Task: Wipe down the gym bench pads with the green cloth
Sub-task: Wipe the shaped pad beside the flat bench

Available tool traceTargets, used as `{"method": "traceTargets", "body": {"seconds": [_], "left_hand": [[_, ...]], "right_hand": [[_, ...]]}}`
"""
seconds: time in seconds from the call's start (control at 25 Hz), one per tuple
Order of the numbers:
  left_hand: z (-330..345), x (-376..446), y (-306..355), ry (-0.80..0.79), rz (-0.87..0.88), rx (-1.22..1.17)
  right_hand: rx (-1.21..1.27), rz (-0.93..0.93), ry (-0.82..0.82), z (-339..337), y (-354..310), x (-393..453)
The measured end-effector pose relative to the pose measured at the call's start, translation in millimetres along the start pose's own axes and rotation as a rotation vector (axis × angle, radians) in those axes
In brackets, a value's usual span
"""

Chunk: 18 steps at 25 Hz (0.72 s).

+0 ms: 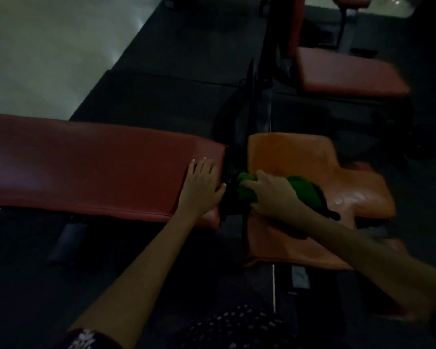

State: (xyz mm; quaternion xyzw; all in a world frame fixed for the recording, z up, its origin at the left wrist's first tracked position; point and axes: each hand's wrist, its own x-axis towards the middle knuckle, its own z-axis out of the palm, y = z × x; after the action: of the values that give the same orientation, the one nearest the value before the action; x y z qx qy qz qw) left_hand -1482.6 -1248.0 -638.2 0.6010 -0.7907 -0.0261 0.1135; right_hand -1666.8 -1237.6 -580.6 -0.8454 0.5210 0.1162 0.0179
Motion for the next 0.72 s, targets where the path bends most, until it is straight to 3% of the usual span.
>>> {"method": "traceTargets", "body": {"seconds": [0.12,0.28,0.4,0.48,0.64,0.72], "left_hand": [[-1.7,-4.5,1.7,0.007,-0.041,0.007],[-4.0,1.1,2.6,-0.017,-0.125,0.098],[-4.0,2.5,6.0,-0.044,-0.139,0.120],[-2.9,3.5,5.4,-0.042,-0.145,0.132],[1.5,6.2,4.3,0.008,-0.173,0.129],[3.5,6.3,4.7,0.032,-0.180,0.129]], "right_hand": [[-0.008,0.038,-0.050,-4.5,9.6,4.4],[-0.026,0.202,0.098,-18.4,62.3,83.4],[0.096,0.333,0.135,-29.9,77.8,120.6],[0.084,0.288,0.141,-23.9,67.1,111.9],[0.028,0.022,0.126,-3.1,50.1,62.8],[0.084,0.055,0.183,-3.8,74.4,58.8]]}}
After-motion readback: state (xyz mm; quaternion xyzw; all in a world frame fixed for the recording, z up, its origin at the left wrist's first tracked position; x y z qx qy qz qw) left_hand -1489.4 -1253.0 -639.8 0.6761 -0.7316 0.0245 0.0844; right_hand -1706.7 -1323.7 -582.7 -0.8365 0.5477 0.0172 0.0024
